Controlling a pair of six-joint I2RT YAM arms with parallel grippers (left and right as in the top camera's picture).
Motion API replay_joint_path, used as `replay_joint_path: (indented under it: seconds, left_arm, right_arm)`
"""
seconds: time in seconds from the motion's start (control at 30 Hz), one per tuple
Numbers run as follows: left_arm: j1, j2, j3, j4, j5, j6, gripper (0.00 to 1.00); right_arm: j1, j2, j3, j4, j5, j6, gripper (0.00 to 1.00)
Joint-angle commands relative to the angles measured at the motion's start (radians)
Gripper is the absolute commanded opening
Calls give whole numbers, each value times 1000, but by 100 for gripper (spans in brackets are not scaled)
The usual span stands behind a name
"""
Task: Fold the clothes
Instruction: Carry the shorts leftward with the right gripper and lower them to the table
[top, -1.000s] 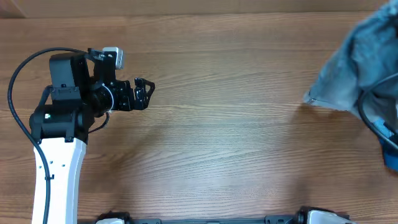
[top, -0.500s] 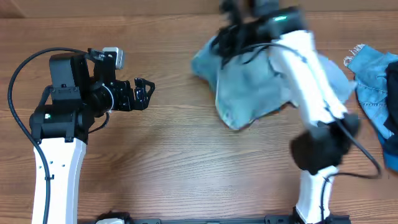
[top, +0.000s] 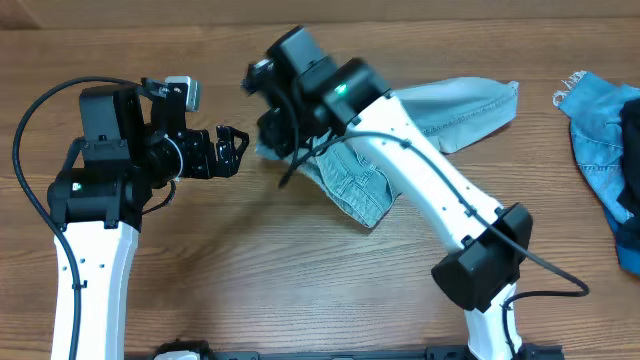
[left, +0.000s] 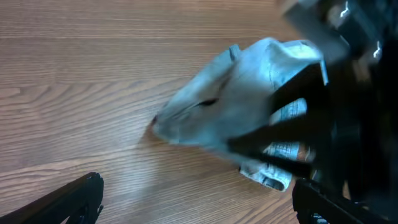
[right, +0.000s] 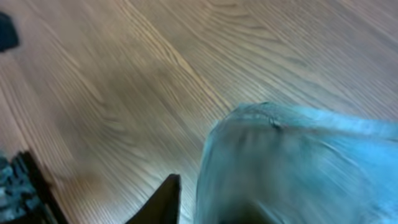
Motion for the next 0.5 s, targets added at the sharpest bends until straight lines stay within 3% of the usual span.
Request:
replay_joint_path:
  seconds: [0.0, 0.07, 0.3, 0.47]
  left_arm:
    - [-6, 3, 26, 1, -6, -9, 100]
    - [-6, 3, 26, 1, -6, -9, 100]
    - [-6, 3, 26, 3, -6, -9, 100]
    - [-6, 3, 26, 0, -5, -9, 100]
  right_arm:
    - [-6, -50, 35, -29, 172, 54, 46]
    - [-55, -50, 35, -118, 241, 183, 62]
    - [-217, -48, 33, -303, 240, 358, 87]
    - [-337, -48, -15, -393, 218, 377, 93]
